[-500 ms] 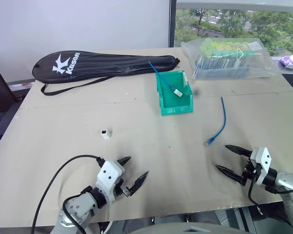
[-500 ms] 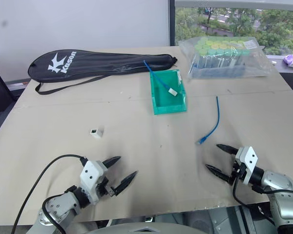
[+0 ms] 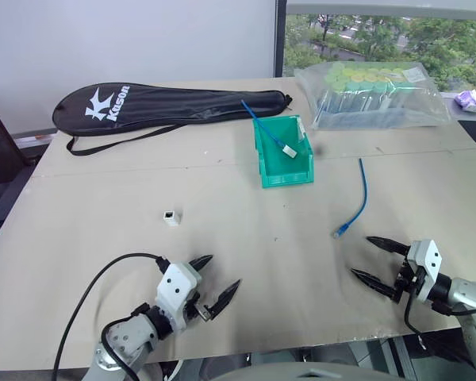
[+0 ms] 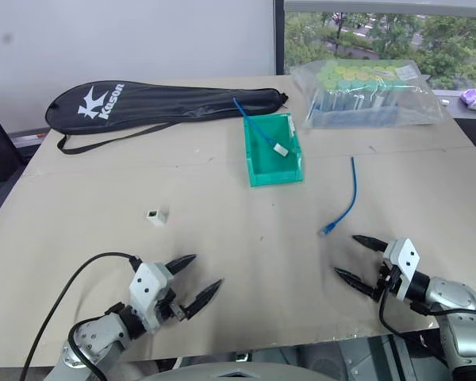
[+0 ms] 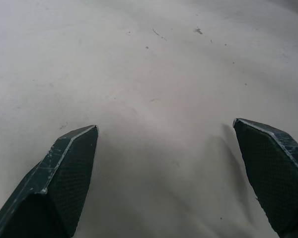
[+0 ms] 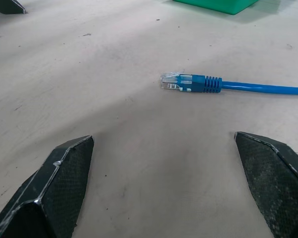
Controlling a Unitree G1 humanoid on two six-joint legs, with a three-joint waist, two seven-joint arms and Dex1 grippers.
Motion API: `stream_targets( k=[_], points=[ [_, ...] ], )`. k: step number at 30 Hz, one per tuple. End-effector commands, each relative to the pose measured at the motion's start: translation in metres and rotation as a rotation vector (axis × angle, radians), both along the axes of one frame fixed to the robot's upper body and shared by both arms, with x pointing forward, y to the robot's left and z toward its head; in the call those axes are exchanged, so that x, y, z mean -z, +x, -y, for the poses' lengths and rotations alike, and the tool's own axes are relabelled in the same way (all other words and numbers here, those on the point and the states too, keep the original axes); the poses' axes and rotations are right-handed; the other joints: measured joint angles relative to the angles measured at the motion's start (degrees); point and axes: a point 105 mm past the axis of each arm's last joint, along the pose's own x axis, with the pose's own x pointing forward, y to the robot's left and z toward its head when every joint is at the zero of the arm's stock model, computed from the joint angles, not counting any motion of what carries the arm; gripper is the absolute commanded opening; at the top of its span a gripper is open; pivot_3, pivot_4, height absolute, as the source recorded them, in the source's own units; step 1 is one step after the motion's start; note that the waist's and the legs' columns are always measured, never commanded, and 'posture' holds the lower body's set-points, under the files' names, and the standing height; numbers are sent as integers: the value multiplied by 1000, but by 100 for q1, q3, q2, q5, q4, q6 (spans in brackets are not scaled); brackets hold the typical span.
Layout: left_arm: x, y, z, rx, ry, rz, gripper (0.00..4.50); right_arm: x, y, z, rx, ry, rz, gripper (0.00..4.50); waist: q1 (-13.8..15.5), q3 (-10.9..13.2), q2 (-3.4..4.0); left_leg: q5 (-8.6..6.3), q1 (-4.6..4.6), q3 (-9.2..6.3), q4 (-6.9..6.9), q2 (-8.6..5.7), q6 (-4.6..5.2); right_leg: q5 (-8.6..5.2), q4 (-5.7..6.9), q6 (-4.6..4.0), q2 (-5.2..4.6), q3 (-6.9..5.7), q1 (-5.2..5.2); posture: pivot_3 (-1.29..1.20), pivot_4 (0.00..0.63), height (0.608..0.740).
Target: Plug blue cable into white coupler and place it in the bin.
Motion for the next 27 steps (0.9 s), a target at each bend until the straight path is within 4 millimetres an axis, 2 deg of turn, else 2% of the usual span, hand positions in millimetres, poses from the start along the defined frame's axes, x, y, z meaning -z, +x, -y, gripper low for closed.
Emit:
stream_targets(
  k=[1, 6, 10, 13, 20, 27],
  points=[
    [13, -7, 1, 9, -5, -55, 4460, 0, -1, 8, 21, -15, -10, 4500, 0, 0, 0, 0, 0, 0, 0, 0, 0, 0, 0, 0, 0, 0, 0, 0, 150, 740],
    [11, -5, -1, 19, -2, -36, 4460, -5, 2, 9, 10, -21, 10, 4500, -1, 0, 0, 0, 1, 0, 0, 0, 0, 0, 0, 0, -1, 0, 0, 0, 150, 740],
    [-16, 5, 2, 125, -34, 11, 4460, -32, 18, 11, -40, -37, 76, 4500, -7, 4, 2, 1, 1, 1, 4, 0, 1, 1, 3, -1, 6, -2, 0, 0, 150, 740],
    [-41, 7, 9, 294, -30, 38, 4460, -48, 30, 10, -137, -106, 89, 4500, -17, 13, -7, 1, 3, 1, 8, 1, 1, 2, 9, -2, 14, -3, -1, 0, 150, 740],
    [-76, 8, 10, 594, 65, 48, 4460, -52, 57, -2, -353, -342, 48, 4500, -27, 24, -13, 1, -3, -2, 5, 5, 0, 7, 7, 6, 31, -8, -4, 0, 150, 740],
    [-90, 16, 5, 715, 126, 63, 4460, -54, 80, -22, -550, -462, 3, 4500, -29, 52, -5, 1, -13, 0, 3, 5, -1, 13, 6, 17, 37, -6, -17, 0, 150, 740]
  ],
)
